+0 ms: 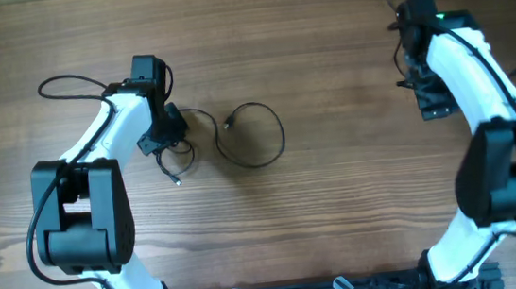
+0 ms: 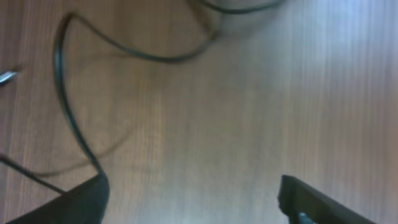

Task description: Untangle cables

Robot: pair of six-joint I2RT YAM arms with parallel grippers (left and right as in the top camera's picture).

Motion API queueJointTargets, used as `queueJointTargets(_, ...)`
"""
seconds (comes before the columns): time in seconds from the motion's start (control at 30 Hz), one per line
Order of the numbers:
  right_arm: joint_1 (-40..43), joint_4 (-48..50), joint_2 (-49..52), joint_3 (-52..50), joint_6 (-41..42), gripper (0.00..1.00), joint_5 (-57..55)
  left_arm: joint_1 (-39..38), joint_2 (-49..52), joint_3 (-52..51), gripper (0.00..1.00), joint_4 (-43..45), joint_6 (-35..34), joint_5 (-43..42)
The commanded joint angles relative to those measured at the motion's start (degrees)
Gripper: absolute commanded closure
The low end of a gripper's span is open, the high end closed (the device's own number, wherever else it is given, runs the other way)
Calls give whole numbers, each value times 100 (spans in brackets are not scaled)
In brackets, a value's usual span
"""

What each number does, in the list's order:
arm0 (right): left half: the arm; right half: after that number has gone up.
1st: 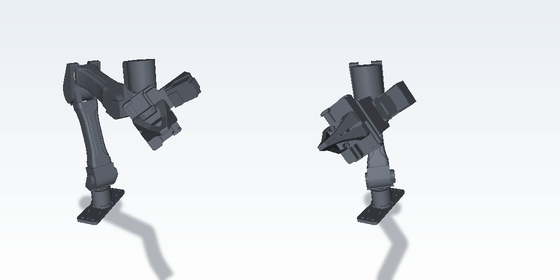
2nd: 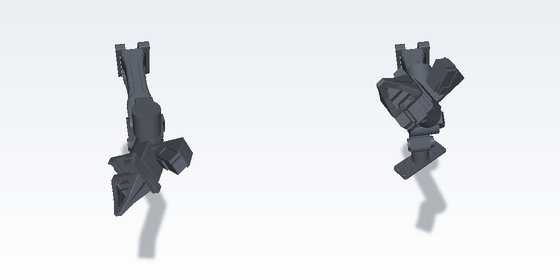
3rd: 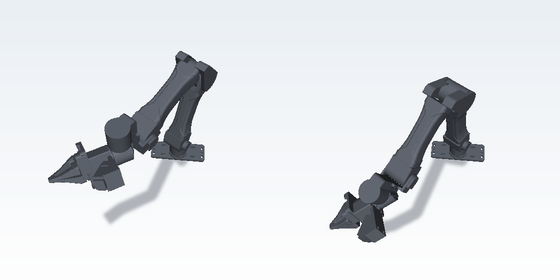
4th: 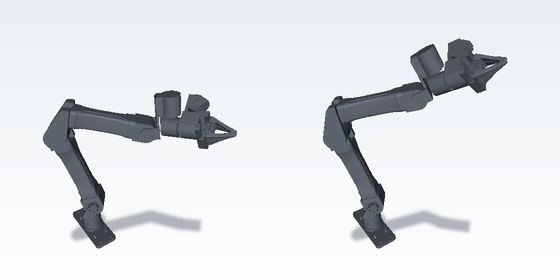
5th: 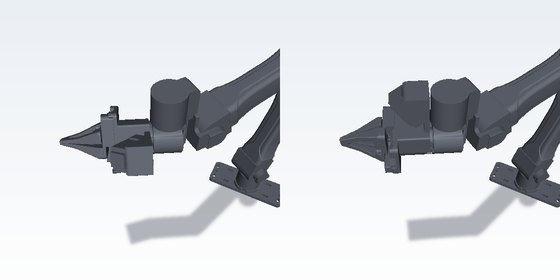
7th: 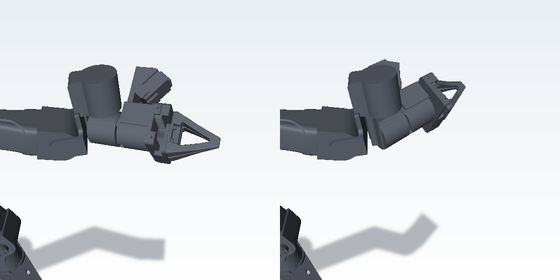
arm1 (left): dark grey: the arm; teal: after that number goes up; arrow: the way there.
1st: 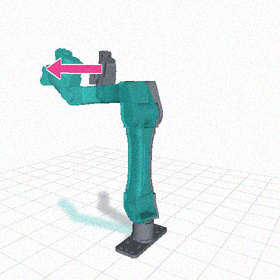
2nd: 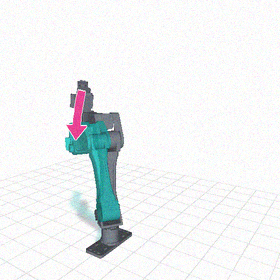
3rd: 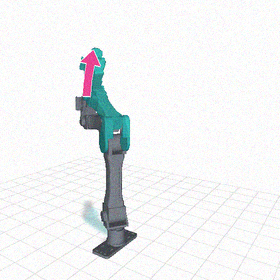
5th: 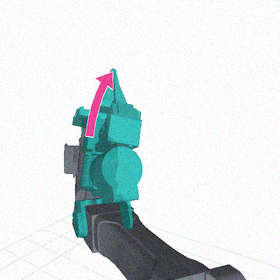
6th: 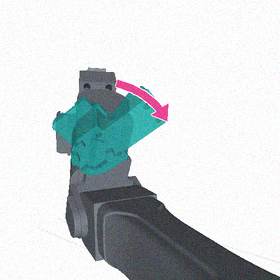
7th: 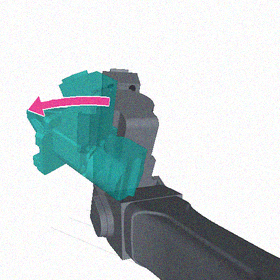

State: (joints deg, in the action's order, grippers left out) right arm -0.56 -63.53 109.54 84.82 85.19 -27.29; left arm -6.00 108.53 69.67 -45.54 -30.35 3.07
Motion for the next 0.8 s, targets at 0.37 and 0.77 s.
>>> queueJointTargets(0.37, 269, 1167, 837, 52, -1228, 96, 203, -26, -50, -37, 58, -201, -17, -116)
queueJointTargets(0.77, 262, 470, -391, 57, 1069, 96, 5565, -26, -50, -37, 56, -52, -17, -116)
